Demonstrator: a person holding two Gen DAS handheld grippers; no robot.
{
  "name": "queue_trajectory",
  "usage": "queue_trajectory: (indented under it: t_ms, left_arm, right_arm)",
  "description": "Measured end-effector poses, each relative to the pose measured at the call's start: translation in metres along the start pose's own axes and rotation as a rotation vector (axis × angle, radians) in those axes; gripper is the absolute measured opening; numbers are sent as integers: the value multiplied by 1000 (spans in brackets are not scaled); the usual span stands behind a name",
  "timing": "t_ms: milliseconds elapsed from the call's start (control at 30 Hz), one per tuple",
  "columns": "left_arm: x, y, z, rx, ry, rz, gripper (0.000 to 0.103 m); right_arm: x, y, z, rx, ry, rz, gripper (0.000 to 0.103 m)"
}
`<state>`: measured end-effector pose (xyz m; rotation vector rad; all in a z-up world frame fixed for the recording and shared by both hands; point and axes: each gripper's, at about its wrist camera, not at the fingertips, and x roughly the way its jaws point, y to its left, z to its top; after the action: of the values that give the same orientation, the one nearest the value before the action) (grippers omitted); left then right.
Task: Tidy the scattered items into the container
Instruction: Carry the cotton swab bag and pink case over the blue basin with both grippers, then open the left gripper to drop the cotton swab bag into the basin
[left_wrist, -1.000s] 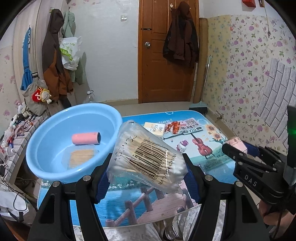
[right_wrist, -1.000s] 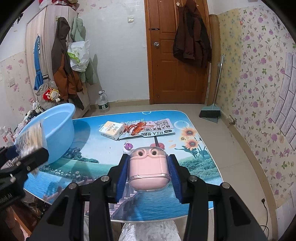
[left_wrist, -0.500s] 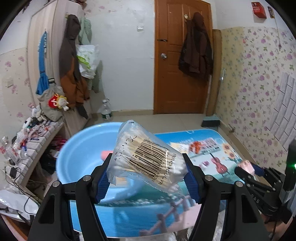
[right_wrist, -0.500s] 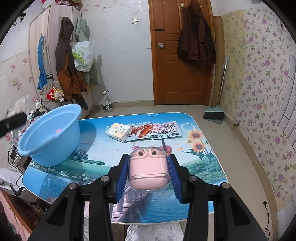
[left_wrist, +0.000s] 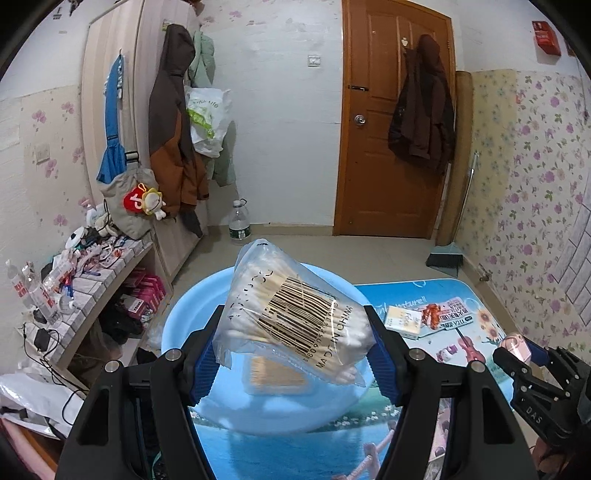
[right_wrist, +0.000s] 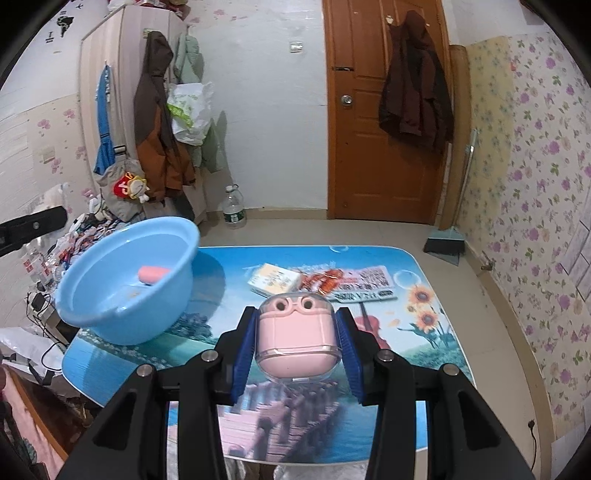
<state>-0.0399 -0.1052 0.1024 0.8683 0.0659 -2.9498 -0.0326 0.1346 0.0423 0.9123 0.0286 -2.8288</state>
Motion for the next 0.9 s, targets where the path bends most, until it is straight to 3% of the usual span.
queue_trajectory:
  t_ms: [133,400,900]
  left_arm:
    - [10,9,0,0,17,8,67]
    - [53,24,-20,-34,125,9,67]
    - [111,21,-39,-33,252,-2,67]
  right_arm:
    - [5,16,7,-24,5,28,44]
    - [16,40,11,-55,19,65,44]
    - [32,39,6,-48,55,54,44]
